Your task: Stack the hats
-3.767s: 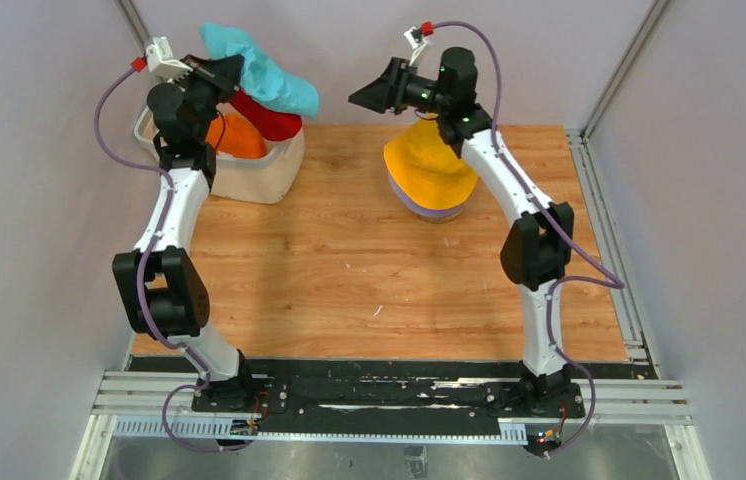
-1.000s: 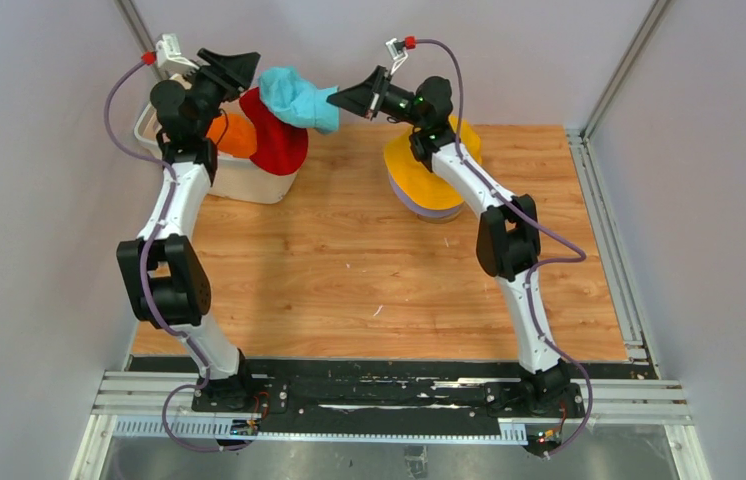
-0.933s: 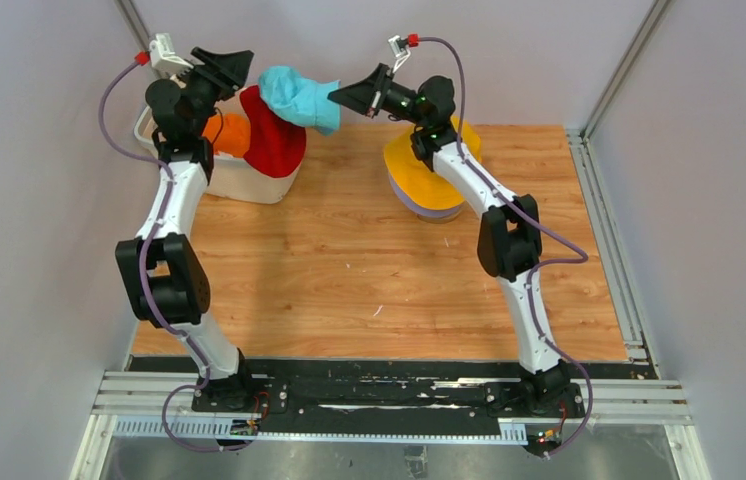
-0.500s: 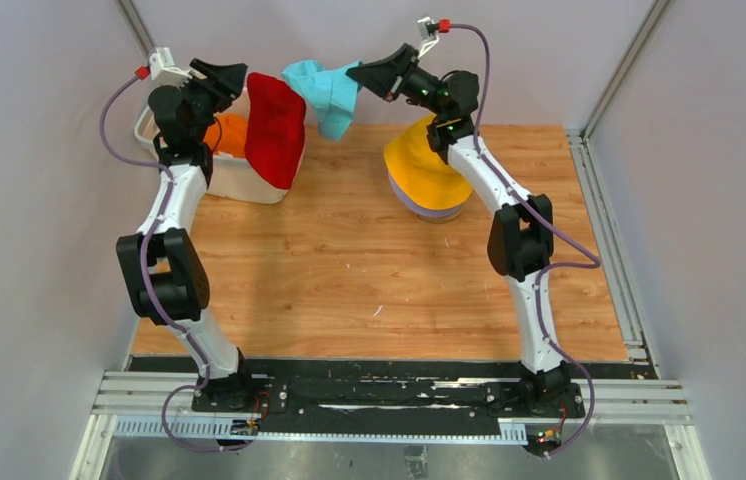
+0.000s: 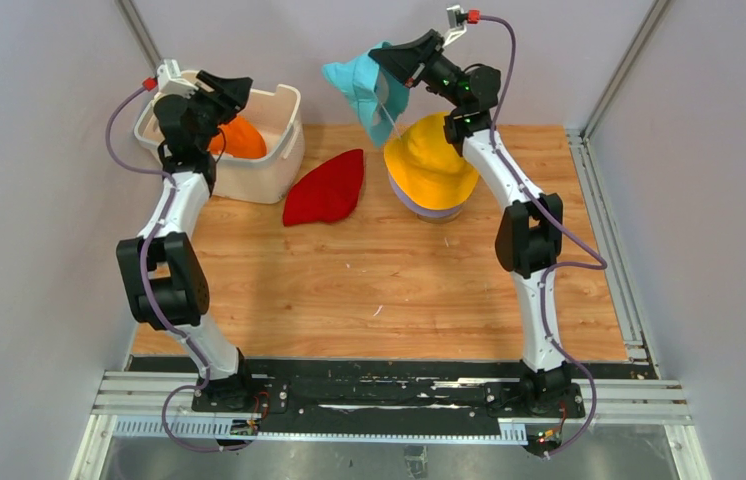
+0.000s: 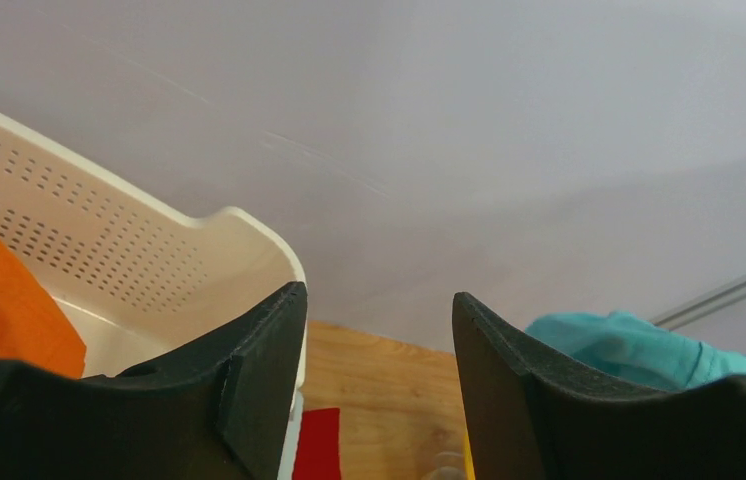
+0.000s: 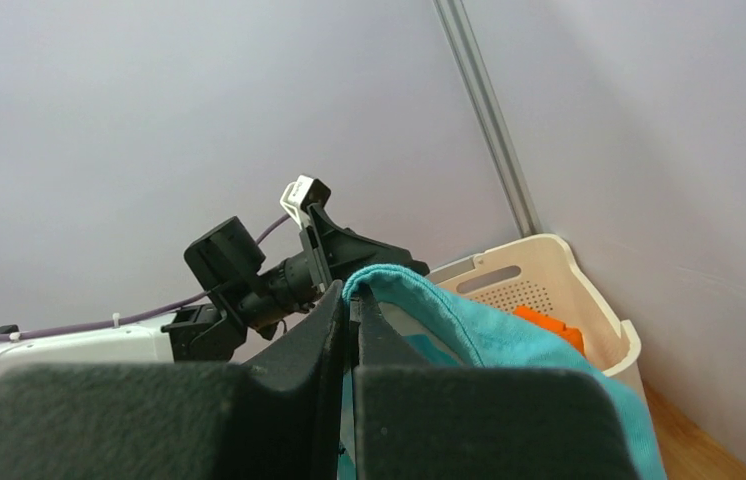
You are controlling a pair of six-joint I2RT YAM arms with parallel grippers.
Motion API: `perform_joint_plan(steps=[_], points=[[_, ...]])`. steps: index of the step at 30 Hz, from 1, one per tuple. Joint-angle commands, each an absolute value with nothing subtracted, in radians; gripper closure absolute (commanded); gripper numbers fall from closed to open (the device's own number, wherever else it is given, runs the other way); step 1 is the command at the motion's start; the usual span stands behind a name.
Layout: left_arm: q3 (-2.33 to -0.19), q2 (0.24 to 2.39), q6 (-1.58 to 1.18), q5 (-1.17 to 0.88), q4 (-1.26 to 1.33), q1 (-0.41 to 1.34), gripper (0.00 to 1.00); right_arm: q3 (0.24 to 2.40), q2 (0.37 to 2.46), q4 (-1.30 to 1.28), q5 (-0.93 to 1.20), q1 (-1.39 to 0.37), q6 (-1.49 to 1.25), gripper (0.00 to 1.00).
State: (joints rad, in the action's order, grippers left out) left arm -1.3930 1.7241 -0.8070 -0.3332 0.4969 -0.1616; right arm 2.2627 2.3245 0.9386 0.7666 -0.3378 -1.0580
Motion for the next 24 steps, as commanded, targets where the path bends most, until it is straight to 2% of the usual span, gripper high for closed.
perform_joint_plan(steps=[1, 11, 24], points=[[-1.387, 1.637, -0.790, -0.340, 0.519, -0.137, 0.40, 2.283, 2.279, 0.994, 0.757, -0.317, -1.054, 1.00], [-1.385, 1.585, -0.706, -0.311, 0.430, 0.004, 0.40, 2.380, 2.369, 0.942, 0.769, -0.307, -1.056, 1.00], [-1.392, 1.622, -0.672, -0.323, 0.411, 0.187, 0.39, 2.355, 2.378, 0.954, 0.794, -0.261, -1.064, 1.00]])
